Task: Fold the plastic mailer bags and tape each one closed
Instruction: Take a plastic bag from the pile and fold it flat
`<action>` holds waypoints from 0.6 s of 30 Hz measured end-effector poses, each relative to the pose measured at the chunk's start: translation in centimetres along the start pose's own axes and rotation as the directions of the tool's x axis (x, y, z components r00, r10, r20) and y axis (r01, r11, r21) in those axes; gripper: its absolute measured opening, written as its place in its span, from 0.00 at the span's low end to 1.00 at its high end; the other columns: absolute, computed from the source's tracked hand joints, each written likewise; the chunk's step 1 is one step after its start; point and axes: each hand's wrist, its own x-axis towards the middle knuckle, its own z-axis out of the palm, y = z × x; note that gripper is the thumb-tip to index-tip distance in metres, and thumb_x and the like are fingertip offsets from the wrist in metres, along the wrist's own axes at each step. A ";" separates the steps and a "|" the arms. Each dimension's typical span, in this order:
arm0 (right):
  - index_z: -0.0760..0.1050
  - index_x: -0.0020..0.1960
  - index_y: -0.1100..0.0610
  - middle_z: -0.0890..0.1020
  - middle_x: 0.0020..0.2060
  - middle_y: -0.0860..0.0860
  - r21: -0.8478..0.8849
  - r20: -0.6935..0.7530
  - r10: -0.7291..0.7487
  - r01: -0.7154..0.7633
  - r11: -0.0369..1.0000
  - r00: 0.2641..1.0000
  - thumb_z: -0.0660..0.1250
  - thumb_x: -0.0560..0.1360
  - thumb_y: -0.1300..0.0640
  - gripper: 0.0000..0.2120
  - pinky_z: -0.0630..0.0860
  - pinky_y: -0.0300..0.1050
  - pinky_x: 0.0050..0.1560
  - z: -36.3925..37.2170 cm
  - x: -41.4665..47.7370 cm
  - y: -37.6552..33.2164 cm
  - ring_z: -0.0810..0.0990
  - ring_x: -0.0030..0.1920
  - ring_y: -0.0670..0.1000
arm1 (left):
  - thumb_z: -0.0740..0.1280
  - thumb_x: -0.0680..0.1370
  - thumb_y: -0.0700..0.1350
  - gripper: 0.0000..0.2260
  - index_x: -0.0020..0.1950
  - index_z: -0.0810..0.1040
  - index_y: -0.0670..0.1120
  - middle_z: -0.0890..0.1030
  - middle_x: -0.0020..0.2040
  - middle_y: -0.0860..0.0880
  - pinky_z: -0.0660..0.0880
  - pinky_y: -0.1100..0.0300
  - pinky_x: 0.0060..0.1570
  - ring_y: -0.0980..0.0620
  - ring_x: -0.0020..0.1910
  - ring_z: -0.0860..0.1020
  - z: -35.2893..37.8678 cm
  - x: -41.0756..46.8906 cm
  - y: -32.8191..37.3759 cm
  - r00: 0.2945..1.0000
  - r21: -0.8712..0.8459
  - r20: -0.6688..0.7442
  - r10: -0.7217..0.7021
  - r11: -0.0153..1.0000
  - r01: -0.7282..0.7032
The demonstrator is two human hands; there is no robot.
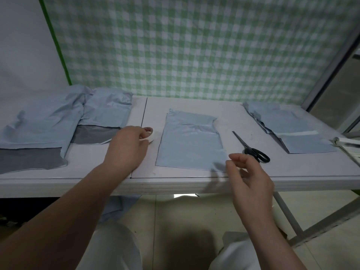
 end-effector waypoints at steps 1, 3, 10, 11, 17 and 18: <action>0.77 0.47 0.43 0.81 0.43 0.41 0.036 0.015 0.004 -0.004 0.999 1.000 0.67 0.76 0.55 0.06 0.72 0.30 0.38 0.1 0.0 -0.5 0.79 0.43 0.42 | 0.66 0.76 0.42 0.05 0.50 0.80 0.45 0.81 0.50 0.49 0.68 0.61 0.44 0.51 0.48 0.77 -0.4 -0.6 0.7 1.000 -0.132 0.001 -0.013 0.991 0.013; 0.78 0.48 0.44 0.81 0.42 0.40 0.117 0.064 0.005 -0.013 0.993 0.998 0.67 0.76 0.56 0.07 0.72 0.27 0.39 0.3 0.0 -1.4 0.79 0.44 0.38 | 0.66 0.76 0.40 0.03 0.46 0.80 0.45 0.81 0.46 0.48 0.73 0.62 0.45 0.53 0.44 0.79 -1.5 -2.1 2.5 0.987 -0.556 0.149 -0.066 0.819 0.139; 0.77 0.60 0.46 0.83 0.53 0.44 0.338 0.346 0.012 -0.137 0.931 0.938 0.67 0.76 0.58 0.14 0.77 0.52 0.58 1.8 -0.4 -3.2 0.81 0.53 0.45 | 0.62 0.71 0.36 0.11 0.51 0.75 0.34 0.82 0.47 0.37 0.80 0.56 0.45 0.43 0.50 0.82 -1.7 -6.3 5.1 0.832 -0.842 0.526 0.179 -0.031 0.539; 0.78 0.59 0.48 0.84 0.51 0.48 0.366 0.356 0.009 -0.149 0.919 0.934 0.67 0.76 0.60 0.14 0.77 0.54 0.58 1.8 -0.5 -3.4 0.82 0.52 0.48 | 0.61 0.71 0.37 0.11 0.51 0.75 0.33 0.81 0.48 0.36 0.80 0.54 0.46 0.40 0.52 0.81 -1.6 -6.5 5.0 0.821 -0.827 0.538 0.193 -0.067 0.558; 0.80 0.52 0.56 0.85 0.42 0.56 0.451 0.298 -0.015 -0.127 0.883 0.954 0.67 0.74 0.65 0.09 0.80 0.54 0.53 1.4 -1.1 -3.6 0.83 0.47 0.56 | 0.67 0.72 0.44 0.13 0.51 0.76 0.36 0.81 0.47 0.38 0.80 0.54 0.45 0.40 0.51 0.81 -1.7 -7.1 5.6 0.827 -0.834 0.537 0.168 -0.046 0.550; 0.81 0.50 0.55 0.84 0.41 0.55 0.453 0.280 -0.015 -0.118 0.884 0.960 0.68 0.74 0.65 0.09 0.80 0.53 0.51 1.4 -1.2 -3.6 0.83 0.45 0.55 | 0.67 0.73 0.45 0.13 0.51 0.76 0.37 0.81 0.46 0.39 0.80 0.55 0.43 0.43 0.48 0.82 -1.7 -7.2 5.8 0.848 -0.857 0.514 0.128 0.029 0.515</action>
